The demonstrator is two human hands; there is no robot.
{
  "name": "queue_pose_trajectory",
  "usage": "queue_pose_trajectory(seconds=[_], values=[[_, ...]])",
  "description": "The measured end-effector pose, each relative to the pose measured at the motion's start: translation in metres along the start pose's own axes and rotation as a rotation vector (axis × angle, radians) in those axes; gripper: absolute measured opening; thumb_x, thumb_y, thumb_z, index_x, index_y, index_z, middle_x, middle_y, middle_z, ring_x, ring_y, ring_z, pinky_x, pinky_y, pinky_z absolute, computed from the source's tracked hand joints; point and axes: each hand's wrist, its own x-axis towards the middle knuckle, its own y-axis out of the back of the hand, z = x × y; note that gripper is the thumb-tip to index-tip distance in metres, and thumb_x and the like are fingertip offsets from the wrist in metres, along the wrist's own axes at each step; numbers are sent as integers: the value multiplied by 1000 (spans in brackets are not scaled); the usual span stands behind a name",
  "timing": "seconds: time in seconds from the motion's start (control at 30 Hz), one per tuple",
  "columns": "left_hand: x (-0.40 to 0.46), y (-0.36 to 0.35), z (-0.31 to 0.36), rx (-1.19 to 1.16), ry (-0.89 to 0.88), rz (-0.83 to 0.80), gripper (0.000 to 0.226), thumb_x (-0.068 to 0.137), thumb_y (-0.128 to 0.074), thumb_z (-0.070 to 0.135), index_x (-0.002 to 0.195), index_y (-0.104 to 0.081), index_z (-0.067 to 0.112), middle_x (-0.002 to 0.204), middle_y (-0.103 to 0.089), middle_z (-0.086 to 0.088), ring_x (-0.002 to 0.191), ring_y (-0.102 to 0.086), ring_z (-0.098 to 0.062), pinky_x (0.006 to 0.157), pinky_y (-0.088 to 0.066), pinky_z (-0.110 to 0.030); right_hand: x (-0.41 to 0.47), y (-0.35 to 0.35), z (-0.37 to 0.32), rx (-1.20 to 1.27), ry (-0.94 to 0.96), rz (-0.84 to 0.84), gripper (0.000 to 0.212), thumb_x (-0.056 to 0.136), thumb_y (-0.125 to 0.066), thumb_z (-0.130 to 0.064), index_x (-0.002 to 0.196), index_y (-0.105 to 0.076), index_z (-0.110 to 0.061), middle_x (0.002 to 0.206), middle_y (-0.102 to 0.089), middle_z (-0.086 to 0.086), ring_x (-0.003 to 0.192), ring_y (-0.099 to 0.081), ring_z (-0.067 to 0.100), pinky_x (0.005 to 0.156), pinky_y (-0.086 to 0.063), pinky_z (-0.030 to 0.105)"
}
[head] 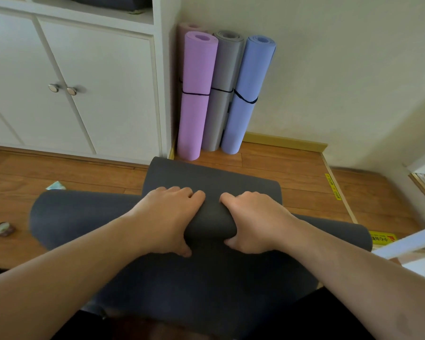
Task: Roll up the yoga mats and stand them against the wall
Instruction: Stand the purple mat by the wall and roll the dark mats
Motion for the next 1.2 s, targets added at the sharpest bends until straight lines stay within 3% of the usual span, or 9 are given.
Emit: queue_pose_trajectory(seconds=[0.1,0.27,0.4,0.53,0.67,0.83,1.03,1.13,1.2], values=[[3,-6,4,7,11,26,78,76,-81,63,133,-38,32,118,-59,9,107,-61,-15,86,-53,-34,-2,0,-1,10,-4,-29,59,81,-84,-54,115,-38,-37,104,-61,-9,93,-63,16,70,-48,32],[6,1,-8,-150,49,-91,62,77,-81,61,125,-48,39,101,-56,16,92,-57,-9,77,-49,-30,0,-3,-10,-137,-9,20,104,69,-89,-64,146,-27,-31,130,-53,-4,114,-60,22,87,-57,44],[3,2,-10,-181,41,-153,65,75,-82,65,127,-51,41,107,-62,16,96,-60,-7,84,-54,-31,2,-9,-11,-102,13,3,75,78,-86,-56,128,-39,-27,106,-63,-3,91,-66,21,76,-60,41],[0,1,1,-49,0,-81,89,72,-83,68,141,-35,37,125,-54,14,114,-55,-11,88,-45,-30,-2,-4,-3,-39,-27,-16,58,79,-86,-53,113,-46,-28,91,-59,-6,80,-63,16,70,-59,37],[4,-7,11,23,8,-14,86,73,-83,66,136,-35,31,123,-57,9,114,-59,-16,83,-46,-32,-6,-5,-2,-28,-38,-26,64,75,-85,-59,116,-44,-31,101,-61,-6,90,-65,18,74,-57,38],[5,5,0,-113,61,-65,65,76,-81,65,123,-47,37,105,-55,15,99,-58,-12,80,-47,-31,-7,-4,-8,-153,-56,41,109,65,-92,-64,145,-28,-27,129,-54,-2,118,-58,23,87,-51,41],[1,12,0,-147,53,-107,76,75,-80,68,133,-41,38,119,-59,14,106,-59,-11,90,-53,-34,-5,-2,-3,-112,-30,54,69,80,-85,-53,126,-41,-24,102,-61,-3,92,-65,23,71,-54,38],[3,3,9,-15,21,20,100,68,-85,70,144,-32,33,131,-50,11,120,-54,-15,101,-48,-36,-5,0,3,-101,-70,59,64,77,-84,-56,119,-45,-27,95,-62,-5,86,-65,22,72,-59,39],[6,-4,16,33,15,69,99,69,-86,67,143,-31,29,130,-52,7,119,-55,-17,97,-48,-35,-5,0,5,-81,-76,29,68,75,-85,-57,121,-43,-29,100,-63,-6,90,-65,21,76,-60,41]])
